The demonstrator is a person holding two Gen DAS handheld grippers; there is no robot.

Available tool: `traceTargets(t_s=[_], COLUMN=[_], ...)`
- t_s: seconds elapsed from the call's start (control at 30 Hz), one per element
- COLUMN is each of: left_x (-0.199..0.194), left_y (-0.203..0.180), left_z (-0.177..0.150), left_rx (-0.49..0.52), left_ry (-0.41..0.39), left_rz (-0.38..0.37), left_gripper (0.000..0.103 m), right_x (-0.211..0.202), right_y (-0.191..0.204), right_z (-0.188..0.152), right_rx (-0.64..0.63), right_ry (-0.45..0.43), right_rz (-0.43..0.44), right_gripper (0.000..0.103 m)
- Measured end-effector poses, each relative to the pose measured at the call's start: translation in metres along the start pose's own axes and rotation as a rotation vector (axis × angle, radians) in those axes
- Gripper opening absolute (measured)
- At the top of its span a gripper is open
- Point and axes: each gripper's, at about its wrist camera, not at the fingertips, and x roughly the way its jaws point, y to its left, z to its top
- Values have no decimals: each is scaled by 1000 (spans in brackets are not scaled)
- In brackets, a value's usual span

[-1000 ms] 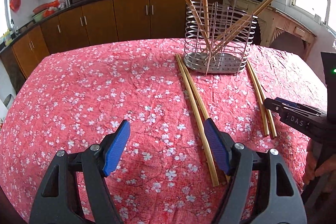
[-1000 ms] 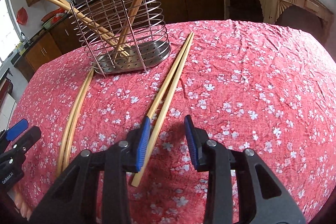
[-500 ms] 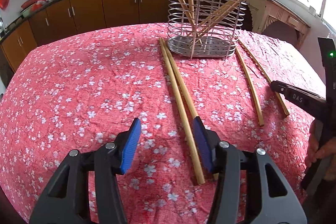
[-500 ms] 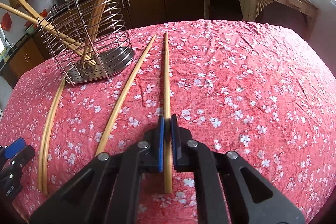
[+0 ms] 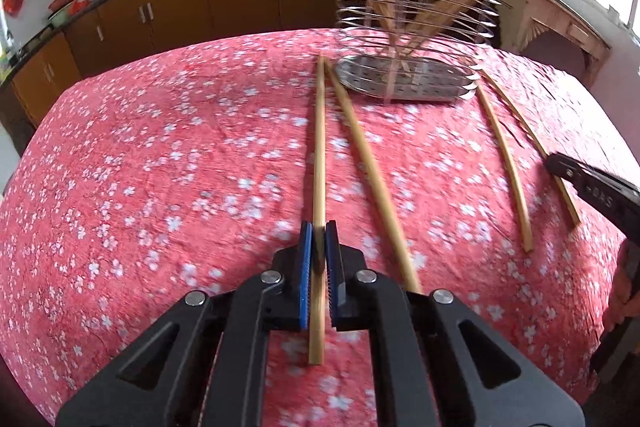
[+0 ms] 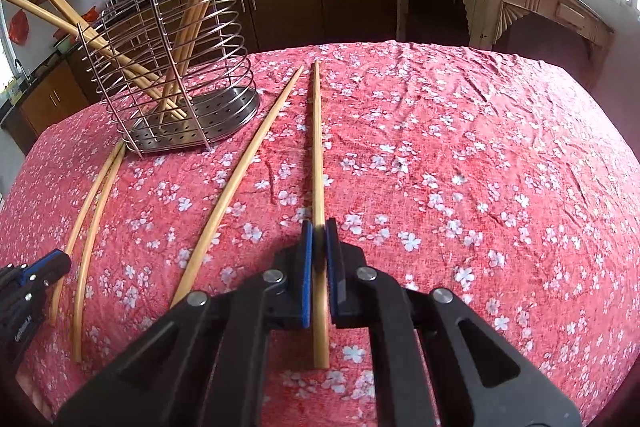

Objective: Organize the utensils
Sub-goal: 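Close the right gripper on a chopstick while the left gripper grasps another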

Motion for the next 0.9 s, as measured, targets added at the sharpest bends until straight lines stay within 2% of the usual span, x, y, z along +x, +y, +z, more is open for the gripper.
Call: traceTargets(t_s=[0.1, 0.3, 0.4, 0.5, 0.7, 0.9], left_x=[5, 6, 9, 7, 6, 4], left_y=[24, 45, 50, 56, 65, 67], left_z=[7, 7, 7, 5, 5, 3], left_rx=[-24, -10, -21, -44, -96, -99], left_ry=[-3, -32, -35, -38, -45, -46], left_rz=[37, 29, 7, -8, -54, -58], left_gripper=[7, 8, 15, 29, 30, 30], right_x=[0, 0, 0, 0, 1, 0], right_y=[-18, -36, -31, -29, -35, -33], right_z=[4, 5, 5, 5, 4, 5], right_rx=[39, 82, 68, 60, 87, 74], right_ry=[-5, -9, -8, -7, -9, -8], right_rz=[-24, -27, -46, -55, -23, -39], right_gripper=[8, 8, 8, 8, 8, 8])
